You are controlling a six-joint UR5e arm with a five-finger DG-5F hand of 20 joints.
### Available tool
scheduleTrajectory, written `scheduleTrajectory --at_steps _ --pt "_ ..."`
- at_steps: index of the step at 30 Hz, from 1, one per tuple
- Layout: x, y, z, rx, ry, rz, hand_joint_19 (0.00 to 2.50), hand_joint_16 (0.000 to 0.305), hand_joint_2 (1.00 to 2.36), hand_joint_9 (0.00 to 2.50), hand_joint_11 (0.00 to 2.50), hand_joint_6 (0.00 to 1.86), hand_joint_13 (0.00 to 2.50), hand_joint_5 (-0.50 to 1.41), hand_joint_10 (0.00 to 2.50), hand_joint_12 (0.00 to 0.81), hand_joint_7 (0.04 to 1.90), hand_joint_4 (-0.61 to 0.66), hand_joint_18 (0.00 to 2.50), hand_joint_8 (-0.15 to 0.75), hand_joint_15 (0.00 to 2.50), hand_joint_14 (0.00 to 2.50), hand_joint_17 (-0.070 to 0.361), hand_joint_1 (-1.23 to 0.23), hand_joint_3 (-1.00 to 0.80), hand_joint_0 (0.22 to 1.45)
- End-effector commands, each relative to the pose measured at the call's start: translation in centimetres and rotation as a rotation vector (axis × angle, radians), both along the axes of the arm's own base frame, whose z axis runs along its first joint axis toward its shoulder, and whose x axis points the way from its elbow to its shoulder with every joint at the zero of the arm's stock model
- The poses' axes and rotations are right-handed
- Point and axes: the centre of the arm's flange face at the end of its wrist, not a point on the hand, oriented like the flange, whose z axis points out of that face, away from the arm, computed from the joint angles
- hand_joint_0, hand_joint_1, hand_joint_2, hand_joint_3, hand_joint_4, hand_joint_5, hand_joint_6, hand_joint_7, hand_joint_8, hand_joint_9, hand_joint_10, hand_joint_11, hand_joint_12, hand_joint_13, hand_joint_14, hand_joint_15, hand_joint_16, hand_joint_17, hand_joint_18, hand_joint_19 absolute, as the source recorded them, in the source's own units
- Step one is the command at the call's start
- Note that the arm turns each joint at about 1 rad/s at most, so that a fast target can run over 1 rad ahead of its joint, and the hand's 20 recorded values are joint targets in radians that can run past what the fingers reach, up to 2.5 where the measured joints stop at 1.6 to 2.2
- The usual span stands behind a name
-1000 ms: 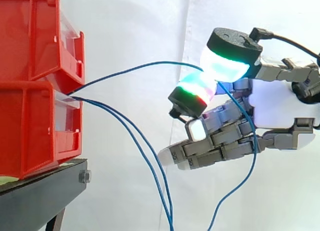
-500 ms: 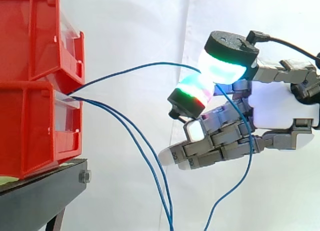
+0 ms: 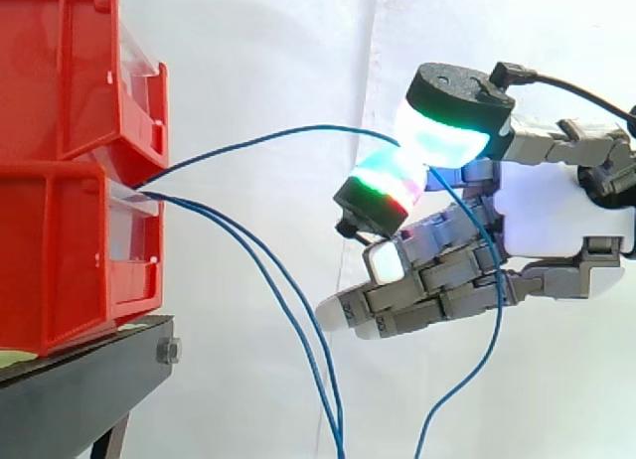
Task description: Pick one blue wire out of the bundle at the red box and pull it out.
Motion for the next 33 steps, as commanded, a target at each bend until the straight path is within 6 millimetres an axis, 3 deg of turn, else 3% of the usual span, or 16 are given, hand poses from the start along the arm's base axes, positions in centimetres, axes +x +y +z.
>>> scheduleTrajectory --at_steps 1,20,24,27,33 --pt "0.02 0.0 0.04 0.0 -0.001 0.0 0.15 0.079 1.19 0.88 0.47 0.82 0.23 -0.08 0.01 0.446 1.22 -0.16 0.14 0.296 0.06 0.0 0.178 -0.78 -0.01 0.53" --pt "0.02 0.0 0.04 0.0 -0.001 0.0 0.15 0.078 1.25 0.92 0.47 0.83 0.3 -0.08 0.02 0.437 1.18 -0.17 0.13 0.304 0.08 0.0 0.176 -0.77 -0.03 0.52" --pt "-0.01 0.0 -0.03 0.0 0.001 0.0 0.14 0.079 1.24 1.04 0.61 0.83 0.35 -0.08 0.02 0.432 1.17 -0.15 0.12 0.303 0.11 0.0 0.177 -0.76 -0.02 0.52" --pt "-0.01 0.0 -0.03 0.0 0.001 0.0 0.14 0.079 1.32 1.09 0.64 0.84 0.38 -0.08 0.02 0.436 1.15 -0.14 0.16 0.301 0.11 0.0 0.178 -0.75 -0.05 0.5" --pt "0.02 0.0 0.04 0.0 -0.001 0.0 0.15 0.078 1.35 1.1 0.64 0.84 0.4 -0.08 0.02 0.436 1.14 -0.14 0.19 0.305 0.12 0.0 0.176 -0.74 -0.06 0.49"
